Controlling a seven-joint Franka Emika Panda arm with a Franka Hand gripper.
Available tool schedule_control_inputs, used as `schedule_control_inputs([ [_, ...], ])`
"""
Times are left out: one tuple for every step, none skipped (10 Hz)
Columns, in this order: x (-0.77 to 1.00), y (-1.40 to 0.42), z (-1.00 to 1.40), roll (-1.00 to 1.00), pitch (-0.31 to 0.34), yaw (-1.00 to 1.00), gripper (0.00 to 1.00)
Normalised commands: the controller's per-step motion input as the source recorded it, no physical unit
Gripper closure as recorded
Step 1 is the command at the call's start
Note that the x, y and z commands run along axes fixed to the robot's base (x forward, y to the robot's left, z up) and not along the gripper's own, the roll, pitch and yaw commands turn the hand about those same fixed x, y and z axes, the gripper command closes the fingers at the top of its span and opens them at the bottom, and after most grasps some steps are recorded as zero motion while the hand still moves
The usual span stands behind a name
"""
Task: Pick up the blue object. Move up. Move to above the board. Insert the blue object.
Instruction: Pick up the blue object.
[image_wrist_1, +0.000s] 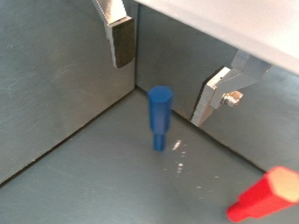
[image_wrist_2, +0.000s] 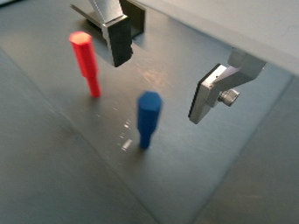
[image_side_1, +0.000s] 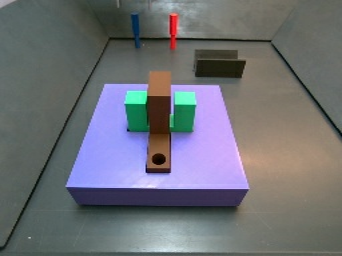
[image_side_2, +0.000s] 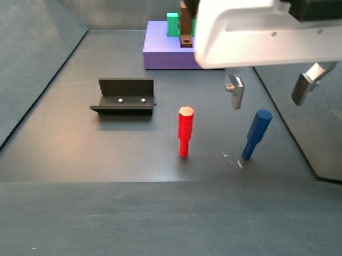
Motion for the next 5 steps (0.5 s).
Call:
schedule_control_inputs([
  [-0.35,0.12,-0.20,0.00,-0.039,-0.23,0.00],
  [-0.15,0.28,-0.12,0.00,0.000,-0.11,0.00],
  [0.00,0.37,-0.12,-0.07,0.000,-0.05,0.00],
  [0.12,0.23,-0.11,-0.06,0.013,0.00,0.00],
  [0.36,0.00,-0.09,-0.02,0.076,-0.02,0.00],
])
